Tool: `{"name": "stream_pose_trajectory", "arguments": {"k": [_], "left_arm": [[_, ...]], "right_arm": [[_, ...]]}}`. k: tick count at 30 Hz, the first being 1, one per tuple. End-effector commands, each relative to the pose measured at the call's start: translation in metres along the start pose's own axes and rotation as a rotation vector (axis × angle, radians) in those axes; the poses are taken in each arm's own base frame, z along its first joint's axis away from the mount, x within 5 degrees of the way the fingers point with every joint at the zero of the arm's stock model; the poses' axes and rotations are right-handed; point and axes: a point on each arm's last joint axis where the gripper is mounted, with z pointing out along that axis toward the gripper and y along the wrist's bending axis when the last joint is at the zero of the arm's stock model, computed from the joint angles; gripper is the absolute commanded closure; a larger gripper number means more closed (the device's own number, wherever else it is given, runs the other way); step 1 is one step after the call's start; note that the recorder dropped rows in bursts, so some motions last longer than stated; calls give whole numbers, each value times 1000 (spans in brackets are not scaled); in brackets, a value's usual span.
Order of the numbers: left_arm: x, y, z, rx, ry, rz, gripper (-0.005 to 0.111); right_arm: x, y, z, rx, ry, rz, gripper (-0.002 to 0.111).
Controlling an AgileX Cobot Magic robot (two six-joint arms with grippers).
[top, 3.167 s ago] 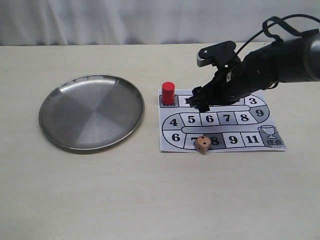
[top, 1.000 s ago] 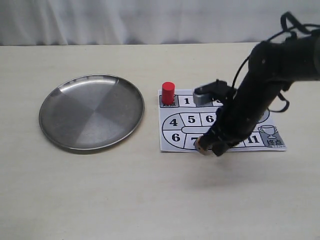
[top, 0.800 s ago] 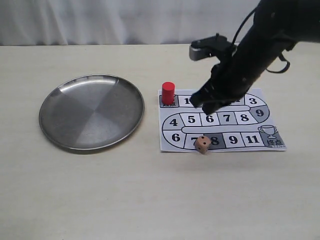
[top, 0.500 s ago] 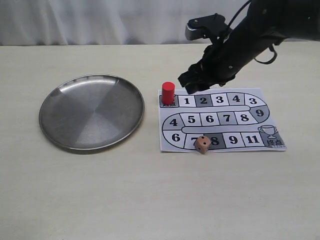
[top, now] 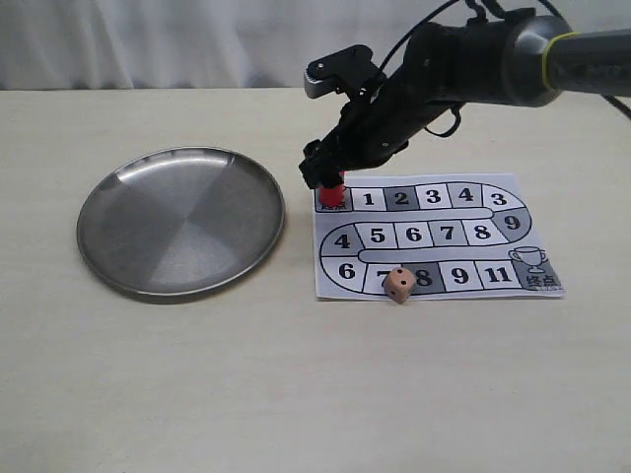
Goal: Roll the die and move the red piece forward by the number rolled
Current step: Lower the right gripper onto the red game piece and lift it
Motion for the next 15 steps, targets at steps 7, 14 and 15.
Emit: {"name": "stream_pose_trajectory", "arguments": {"k": [7, 14, 15], "left_arm": [[0, 0, 0, -2, -10, -2, 107], [0, 0, 0, -2, -10, -2, 107], [0, 0, 0, -2, -10, -2, 107]], "right_arm": [[-9, -9, 45, 9, -6, -35, 38], [-11, -10, 50, 24, -36, -47, 85], [-11, -10, 50, 24, -36, -47, 89]]}}
